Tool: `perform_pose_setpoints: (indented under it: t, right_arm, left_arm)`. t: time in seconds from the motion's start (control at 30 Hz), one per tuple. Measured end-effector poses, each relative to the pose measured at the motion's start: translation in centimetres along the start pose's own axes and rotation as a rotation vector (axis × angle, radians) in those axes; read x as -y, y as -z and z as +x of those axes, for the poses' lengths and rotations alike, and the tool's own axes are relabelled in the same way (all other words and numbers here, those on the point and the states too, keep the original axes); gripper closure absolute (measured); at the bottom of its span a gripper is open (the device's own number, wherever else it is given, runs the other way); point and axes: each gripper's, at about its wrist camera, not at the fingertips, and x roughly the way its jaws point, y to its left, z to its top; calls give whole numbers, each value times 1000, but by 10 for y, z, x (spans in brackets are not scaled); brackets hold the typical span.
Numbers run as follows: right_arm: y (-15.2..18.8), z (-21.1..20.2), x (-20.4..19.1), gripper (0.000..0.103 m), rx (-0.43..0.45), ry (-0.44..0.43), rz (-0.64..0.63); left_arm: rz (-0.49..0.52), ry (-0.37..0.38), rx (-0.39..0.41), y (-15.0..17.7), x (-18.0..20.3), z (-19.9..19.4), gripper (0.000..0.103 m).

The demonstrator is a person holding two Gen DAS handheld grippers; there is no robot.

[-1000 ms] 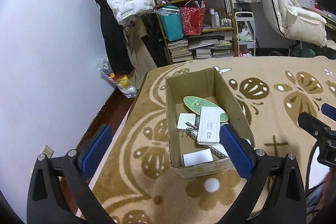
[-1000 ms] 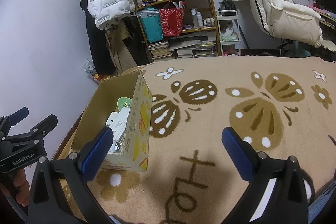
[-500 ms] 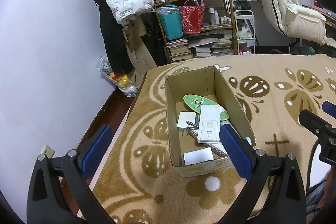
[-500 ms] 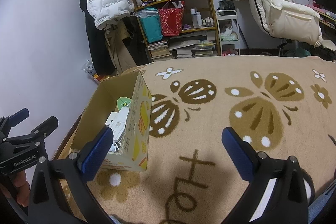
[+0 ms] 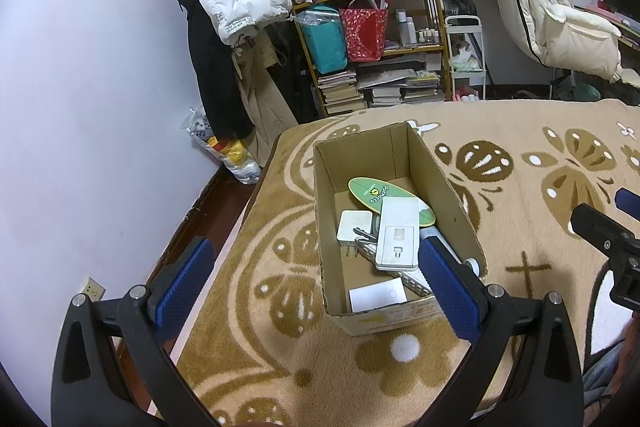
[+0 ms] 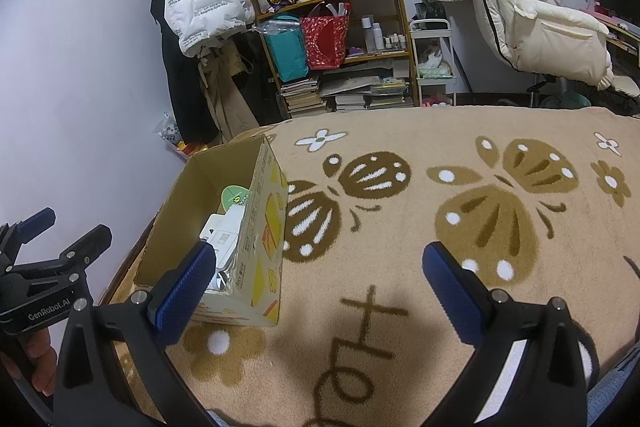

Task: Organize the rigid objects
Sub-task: 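Lower the box onto the rug with the left tool and release it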

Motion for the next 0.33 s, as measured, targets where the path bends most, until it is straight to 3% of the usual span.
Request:
perform_pose_setpoints:
  t: [0.33]
  right_arm:
    - [0, 0, 1, 0, 0, -2, 1]
  left_arm:
    - [3, -4, 3, 3, -1, 0, 2]
